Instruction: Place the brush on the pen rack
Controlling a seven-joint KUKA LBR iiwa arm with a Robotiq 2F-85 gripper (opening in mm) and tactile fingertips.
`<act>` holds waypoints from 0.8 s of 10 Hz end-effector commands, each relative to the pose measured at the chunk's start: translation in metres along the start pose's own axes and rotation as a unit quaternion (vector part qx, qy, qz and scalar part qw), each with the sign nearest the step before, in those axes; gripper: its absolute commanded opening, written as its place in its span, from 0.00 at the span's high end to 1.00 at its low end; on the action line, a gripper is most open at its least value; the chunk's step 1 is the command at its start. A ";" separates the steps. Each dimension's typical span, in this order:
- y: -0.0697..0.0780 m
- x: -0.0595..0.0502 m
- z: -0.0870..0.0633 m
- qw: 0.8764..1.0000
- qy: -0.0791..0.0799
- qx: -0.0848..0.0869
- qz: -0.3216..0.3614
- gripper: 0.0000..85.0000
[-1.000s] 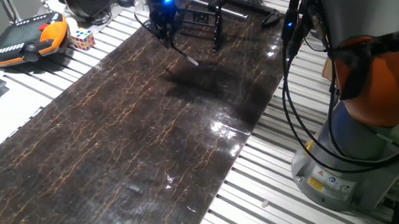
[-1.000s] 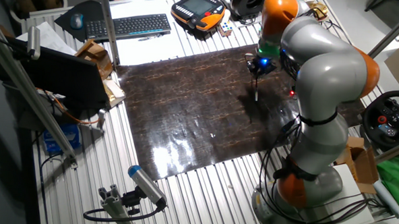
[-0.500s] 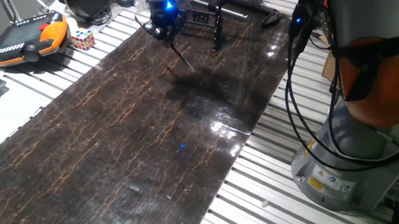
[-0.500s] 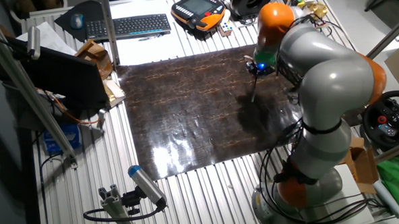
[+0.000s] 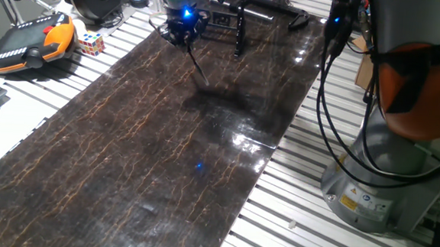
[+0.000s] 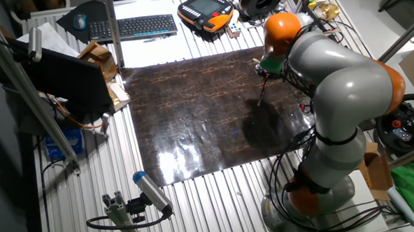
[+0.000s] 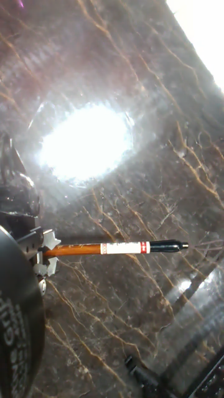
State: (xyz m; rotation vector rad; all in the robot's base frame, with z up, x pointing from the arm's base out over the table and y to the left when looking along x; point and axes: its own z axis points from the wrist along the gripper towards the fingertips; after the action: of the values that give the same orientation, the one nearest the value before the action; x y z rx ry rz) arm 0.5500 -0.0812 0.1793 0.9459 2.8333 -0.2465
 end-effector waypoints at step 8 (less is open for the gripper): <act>-0.034 -0.019 -0.051 0.999 -0.006 0.041 0.026 0.99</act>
State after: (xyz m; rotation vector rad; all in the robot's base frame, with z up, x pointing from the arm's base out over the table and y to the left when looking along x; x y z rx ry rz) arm 0.5388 -0.1088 0.2209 1.0220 2.8034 -0.3673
